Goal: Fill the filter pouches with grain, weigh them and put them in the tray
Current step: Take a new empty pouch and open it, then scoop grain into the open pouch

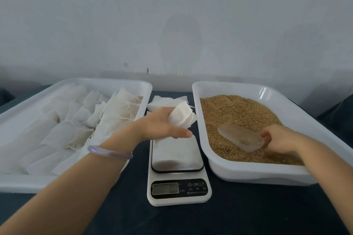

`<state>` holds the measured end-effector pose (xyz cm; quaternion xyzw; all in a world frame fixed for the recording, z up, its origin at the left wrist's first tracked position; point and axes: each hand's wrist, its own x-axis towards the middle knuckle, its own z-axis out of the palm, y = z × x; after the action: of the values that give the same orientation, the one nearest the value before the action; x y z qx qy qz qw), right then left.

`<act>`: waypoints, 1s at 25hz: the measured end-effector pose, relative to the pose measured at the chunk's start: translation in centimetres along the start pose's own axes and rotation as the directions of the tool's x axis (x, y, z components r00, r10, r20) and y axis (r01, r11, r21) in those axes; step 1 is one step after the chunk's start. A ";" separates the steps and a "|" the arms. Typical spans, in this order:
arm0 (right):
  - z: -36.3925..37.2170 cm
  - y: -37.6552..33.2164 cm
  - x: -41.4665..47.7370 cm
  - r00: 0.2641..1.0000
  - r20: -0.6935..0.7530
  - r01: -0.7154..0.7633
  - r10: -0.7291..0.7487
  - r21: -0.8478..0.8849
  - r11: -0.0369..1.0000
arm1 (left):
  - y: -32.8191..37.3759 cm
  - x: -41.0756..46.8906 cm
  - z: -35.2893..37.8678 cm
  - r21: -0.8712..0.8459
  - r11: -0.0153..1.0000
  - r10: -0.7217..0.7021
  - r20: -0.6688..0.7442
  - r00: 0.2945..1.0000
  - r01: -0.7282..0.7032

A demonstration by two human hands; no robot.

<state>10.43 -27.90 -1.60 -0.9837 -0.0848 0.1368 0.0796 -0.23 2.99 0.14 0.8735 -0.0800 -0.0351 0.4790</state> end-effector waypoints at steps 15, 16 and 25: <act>-0.1 -1.7 0.5 0.852 -0.243 0.341 -0.464 -0.415 0.843 | -1.1 0.9 0.3 -0.057 0.998 0.020 0.027 0.999 -0.018; -0.1 -1.4 0.5 0.867 -0.205 0.352 -0.455 -0.395 0.849 | -1.1 1.0 0.3 -0.061 0.998 0.015 0.027 1.000 -0.014; -0.4 1.1 -0.6 0.921 0.010 0.389 -0.390 0.024 0.921 | -0.9 1.1 0.3 -0.079 0.997 0.004 0.037 0.999 -0.001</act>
<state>10.15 -29.11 -1.23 -0.9453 -0.2777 0.1264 0.1151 0.89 3.07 -0.76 0.8529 -0.0883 -0.0539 0.5117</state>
